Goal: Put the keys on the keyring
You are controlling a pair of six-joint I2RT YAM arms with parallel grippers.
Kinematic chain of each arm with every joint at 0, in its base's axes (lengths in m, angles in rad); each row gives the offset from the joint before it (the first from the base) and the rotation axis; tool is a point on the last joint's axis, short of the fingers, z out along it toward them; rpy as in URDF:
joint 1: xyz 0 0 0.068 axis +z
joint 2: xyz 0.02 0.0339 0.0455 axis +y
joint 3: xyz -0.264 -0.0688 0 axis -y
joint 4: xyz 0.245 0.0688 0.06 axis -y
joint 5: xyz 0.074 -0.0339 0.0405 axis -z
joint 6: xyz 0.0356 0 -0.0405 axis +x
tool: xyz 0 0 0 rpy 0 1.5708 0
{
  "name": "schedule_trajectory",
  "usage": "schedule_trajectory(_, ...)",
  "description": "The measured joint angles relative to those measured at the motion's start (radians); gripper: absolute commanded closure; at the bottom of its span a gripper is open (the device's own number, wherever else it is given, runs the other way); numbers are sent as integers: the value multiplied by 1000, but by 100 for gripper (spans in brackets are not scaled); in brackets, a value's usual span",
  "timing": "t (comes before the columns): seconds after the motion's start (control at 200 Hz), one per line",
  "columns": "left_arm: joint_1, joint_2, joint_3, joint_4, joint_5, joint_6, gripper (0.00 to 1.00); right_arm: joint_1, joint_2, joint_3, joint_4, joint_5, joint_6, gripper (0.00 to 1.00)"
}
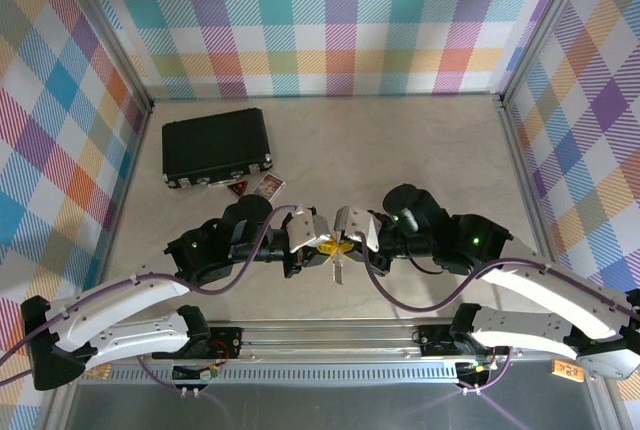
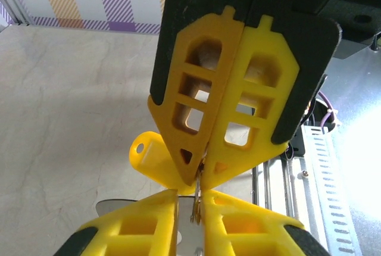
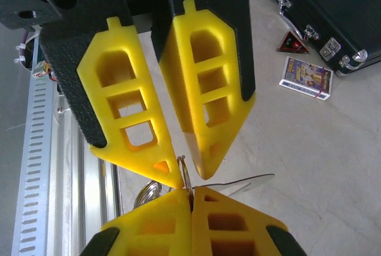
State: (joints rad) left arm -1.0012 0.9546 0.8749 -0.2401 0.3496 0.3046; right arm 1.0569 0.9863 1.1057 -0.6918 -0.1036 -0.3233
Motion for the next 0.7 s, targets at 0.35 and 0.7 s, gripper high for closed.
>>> schedule_trajectory(0.35,0,-3,-32,67,26,-33,100,-8,-27,-19,9,-5,2,100)
schedule_trajectory(0.7,0,-72,-101,229,63,-114,100,-9,-100,-60,114,-38,61,86)
